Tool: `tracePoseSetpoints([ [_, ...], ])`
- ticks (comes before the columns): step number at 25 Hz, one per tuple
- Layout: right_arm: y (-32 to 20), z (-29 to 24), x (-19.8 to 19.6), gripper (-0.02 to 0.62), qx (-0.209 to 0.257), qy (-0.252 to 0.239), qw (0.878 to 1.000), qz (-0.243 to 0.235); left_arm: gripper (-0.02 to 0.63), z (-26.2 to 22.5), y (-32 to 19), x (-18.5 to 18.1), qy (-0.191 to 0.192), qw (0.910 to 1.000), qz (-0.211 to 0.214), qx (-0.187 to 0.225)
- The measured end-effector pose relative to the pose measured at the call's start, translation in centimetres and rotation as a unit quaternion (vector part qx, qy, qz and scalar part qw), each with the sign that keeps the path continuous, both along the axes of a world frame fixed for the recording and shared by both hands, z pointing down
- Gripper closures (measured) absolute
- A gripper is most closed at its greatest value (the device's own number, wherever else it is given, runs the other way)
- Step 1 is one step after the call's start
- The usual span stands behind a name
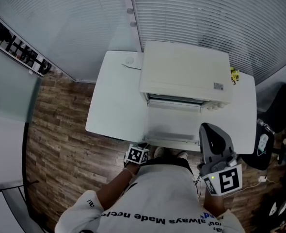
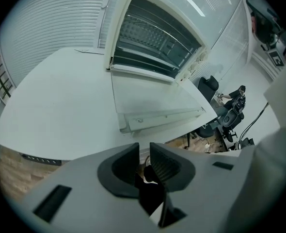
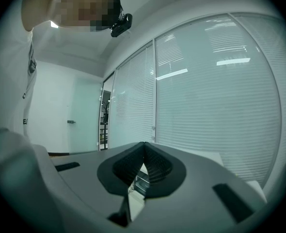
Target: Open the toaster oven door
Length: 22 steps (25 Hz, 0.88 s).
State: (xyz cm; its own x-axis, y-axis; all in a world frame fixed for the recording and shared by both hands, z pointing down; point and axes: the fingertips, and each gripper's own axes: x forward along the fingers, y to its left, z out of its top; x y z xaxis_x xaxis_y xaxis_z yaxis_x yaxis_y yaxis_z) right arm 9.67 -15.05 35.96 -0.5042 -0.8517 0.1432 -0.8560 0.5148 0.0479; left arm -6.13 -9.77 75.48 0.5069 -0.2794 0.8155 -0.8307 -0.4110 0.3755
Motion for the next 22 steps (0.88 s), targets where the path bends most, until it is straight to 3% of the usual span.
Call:
tracePoseSetpoints([
  [5, 0.1, 0.2, 0.3, 0.588, -0.002, 0.002, 1.000, 0.007, 0.526, -1.9, 1.0, 1.1, 0.012, 0.9994, 0.029, 0.017],
  [12, 0.4, 0.6, 0.7, 0.588, -0.005, 0.005, 1.000, 0.015, 0.551, -7.5, -1.7, 2.2, 0.044, 0.9947, 0.028, 0.088],
  [22, 0.8, 0.4, 1.0, 0.588, -0.002, 0.011, 1.000, 0.020, 0.572, -16.7, -7.6, 2.3, 0.099, 0.9733, -0.003, 0.207],
])
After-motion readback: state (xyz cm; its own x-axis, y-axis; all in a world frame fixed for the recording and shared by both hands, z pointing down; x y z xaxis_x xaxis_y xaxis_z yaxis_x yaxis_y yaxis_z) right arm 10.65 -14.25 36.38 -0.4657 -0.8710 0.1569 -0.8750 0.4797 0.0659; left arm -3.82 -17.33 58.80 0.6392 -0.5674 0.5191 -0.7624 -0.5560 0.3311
